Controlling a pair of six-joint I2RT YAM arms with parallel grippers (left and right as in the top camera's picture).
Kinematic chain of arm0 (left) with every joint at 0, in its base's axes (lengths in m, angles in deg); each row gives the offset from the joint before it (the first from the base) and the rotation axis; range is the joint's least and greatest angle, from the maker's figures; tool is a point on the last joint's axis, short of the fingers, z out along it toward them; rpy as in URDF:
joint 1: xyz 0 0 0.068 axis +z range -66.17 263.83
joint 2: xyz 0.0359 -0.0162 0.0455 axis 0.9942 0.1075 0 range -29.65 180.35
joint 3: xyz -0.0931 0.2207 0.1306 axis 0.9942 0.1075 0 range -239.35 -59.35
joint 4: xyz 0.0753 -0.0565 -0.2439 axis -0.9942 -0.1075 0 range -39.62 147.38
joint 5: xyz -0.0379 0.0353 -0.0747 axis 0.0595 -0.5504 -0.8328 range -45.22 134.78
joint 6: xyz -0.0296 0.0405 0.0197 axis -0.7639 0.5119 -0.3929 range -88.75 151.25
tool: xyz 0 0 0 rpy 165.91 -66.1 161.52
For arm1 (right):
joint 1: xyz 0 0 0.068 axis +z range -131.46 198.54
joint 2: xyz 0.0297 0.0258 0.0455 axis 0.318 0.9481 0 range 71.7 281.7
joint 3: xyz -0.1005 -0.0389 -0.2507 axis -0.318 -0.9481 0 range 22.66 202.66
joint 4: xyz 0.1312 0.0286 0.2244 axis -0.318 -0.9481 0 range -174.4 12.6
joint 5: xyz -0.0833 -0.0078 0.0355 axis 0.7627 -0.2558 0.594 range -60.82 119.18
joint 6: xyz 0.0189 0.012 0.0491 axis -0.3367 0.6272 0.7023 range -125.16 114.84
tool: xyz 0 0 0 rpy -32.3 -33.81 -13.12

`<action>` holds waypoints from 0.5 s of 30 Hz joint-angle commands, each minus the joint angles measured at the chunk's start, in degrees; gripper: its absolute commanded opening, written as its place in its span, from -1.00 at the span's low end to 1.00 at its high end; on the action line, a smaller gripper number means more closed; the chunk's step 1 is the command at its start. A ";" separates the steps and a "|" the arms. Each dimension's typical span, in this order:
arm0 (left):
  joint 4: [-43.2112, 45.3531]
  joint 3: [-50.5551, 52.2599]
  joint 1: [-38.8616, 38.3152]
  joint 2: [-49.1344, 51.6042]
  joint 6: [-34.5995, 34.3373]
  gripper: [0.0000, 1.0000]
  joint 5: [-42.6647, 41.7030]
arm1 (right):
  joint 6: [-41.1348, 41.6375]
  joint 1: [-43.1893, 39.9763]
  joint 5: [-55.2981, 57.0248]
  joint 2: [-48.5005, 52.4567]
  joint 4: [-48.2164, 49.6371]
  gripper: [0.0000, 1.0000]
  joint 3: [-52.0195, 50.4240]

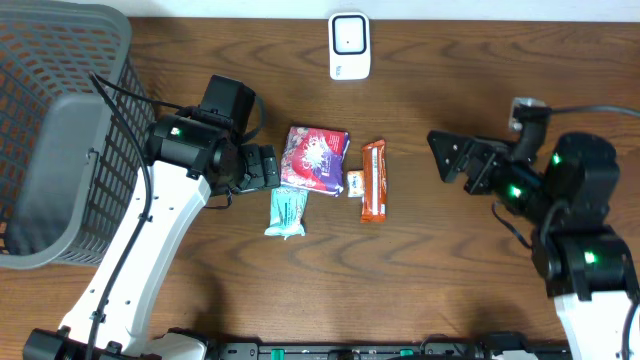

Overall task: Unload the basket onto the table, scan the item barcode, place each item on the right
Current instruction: 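Raise the right arm and move the right gripper toward the snack bar, then grasp the orange-red snack bar with the right gripper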

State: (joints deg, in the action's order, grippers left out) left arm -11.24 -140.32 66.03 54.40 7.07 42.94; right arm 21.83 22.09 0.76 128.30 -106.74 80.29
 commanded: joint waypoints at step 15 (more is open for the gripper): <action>-0.15 0.31 -0.15 0.15 0.33 0.96 -0.31 | -4.11 4.52 -6.21 15.02 -3.54 0.99 1.62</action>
State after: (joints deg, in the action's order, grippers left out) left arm -11.24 -140.32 66.05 54.40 7.07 42.94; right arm 19.71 25.13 -4.75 140.02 -109.63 80.90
